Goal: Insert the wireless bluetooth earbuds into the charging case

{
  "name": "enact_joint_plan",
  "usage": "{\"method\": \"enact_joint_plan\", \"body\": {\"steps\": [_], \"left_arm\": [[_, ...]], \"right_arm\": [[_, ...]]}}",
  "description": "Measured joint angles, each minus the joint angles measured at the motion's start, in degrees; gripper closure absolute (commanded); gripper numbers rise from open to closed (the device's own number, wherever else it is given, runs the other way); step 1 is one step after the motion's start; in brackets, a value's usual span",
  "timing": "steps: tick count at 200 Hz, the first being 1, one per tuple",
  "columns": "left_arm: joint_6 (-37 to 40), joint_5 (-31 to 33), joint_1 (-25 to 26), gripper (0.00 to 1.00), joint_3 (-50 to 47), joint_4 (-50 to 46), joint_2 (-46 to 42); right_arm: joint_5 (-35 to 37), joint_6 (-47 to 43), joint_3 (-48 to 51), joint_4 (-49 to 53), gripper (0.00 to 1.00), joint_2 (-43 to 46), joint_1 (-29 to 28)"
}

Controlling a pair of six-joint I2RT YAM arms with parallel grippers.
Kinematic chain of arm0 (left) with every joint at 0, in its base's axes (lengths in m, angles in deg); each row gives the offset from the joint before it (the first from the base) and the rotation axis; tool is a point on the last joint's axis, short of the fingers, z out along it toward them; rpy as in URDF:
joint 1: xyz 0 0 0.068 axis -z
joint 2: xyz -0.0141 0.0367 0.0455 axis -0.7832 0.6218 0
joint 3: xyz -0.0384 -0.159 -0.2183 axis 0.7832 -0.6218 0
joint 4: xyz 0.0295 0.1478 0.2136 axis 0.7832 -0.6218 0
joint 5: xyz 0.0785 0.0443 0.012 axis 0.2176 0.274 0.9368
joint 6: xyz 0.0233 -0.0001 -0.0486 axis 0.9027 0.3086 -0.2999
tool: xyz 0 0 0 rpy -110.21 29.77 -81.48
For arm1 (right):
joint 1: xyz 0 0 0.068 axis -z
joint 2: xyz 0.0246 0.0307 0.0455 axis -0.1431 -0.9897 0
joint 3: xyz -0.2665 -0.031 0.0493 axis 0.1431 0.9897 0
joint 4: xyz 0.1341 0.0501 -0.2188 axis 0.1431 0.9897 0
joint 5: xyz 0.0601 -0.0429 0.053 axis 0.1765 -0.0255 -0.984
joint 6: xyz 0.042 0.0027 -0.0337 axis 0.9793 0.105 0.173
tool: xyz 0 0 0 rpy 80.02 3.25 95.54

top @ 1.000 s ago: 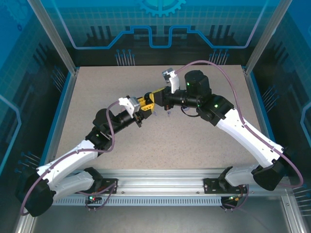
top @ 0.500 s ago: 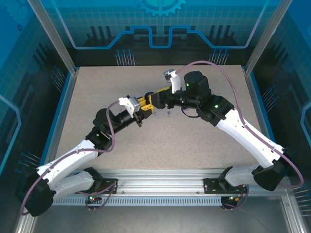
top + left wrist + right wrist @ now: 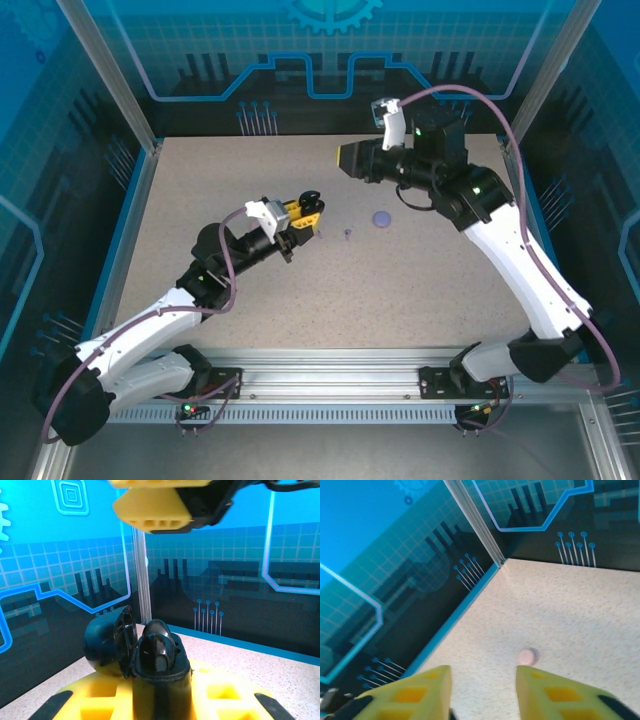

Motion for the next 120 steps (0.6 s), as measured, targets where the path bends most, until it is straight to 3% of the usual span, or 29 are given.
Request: {"method": "enact_joint_plan", "body": {"steps": [22, 42, 81, 120], "left_arm": [[-0.8, -0.6, 0.0, 1.00, 0.0, -0.5, 0.0], [-1.4, -0.7, 0.1, 1.00, 0.0, -0.7, 0.2], [-1.6, -0.8, 0.9, 1.00, 0.3, -0.9, 1.5], [-1.5, -0.8, 1.3, 1.00, 1.2, -1.3, 2.4]], "right_arm": [[-1.4, -0.5, -5.8, 4.9, 0.96, -6.4, 0.0], [-2.9, -0.9, -9.7, 8.5, 1.00, -11.6, -0.1], [-4.9, -2.2, -14.4, 14.4, 1.00, -18.5, -1.6], [-6.1, -3.5, -14.6, 17.8, 1.00, -18.9, -4.0]]}}
